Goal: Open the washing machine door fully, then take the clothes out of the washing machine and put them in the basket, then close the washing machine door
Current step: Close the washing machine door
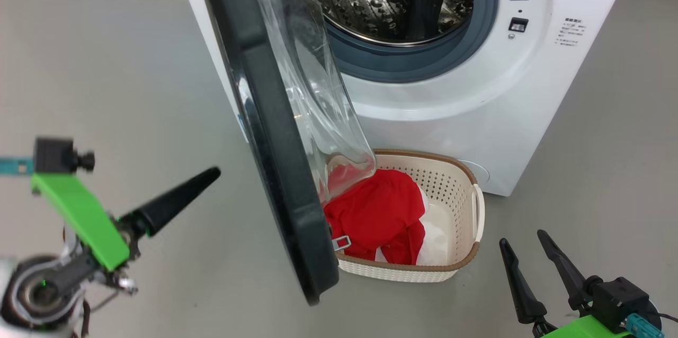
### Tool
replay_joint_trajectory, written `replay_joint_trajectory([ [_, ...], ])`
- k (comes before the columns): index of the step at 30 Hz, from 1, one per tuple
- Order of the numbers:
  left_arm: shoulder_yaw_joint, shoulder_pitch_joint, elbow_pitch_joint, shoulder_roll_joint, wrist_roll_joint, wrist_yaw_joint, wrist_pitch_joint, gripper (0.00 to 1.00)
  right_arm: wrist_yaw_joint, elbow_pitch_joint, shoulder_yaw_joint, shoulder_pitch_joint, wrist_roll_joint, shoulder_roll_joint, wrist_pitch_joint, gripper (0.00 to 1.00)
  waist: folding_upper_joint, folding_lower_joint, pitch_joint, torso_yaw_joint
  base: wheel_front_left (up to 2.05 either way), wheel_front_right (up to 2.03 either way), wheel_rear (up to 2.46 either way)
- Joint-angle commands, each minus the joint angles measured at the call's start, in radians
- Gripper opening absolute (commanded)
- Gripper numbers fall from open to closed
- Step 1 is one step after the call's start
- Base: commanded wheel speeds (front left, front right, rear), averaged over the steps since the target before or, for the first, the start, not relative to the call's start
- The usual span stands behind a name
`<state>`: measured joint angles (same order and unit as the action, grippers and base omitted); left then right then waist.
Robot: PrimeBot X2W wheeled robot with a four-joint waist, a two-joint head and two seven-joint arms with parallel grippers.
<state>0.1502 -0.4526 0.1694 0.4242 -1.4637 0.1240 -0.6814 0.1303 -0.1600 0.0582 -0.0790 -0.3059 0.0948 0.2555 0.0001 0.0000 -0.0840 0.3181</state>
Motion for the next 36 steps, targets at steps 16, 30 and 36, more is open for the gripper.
replay_joint_trajectory([
  [16, -0.096, 0.218, 0.084, -0.037, -0.034, 0.007, 0.258, 1.00, 0.000, 0.017, 0.039, 0.006, 0.005, 0.008, 0.006, 1.00, -0.0001, 0.0000, 0.012, 0.020, 0.00, 0.00, 0.00],
  [30, -0.088, 0.311, 0.130, -0.099, -0.011, 0.007, 0.493, 1.00, 0.000, 0.010, 0.050, 0.010, 0.001, 0.007, 0.006, 1.00, -0.0001, 0.0000, 0.013, 0.018, 0.00, 0.00, 0.00],
  [36, -0.039, 0.342, 0.144, -0.105, 0.037, 0.007, 0.620, 1.00, 0.000, 0.008, 0.057, 0.012, 0.000, 0.006, 0.006, 1.00, -0.0001, 0.0000, 0.015, 0.011, 0.00, 0.00, 0.00],
])
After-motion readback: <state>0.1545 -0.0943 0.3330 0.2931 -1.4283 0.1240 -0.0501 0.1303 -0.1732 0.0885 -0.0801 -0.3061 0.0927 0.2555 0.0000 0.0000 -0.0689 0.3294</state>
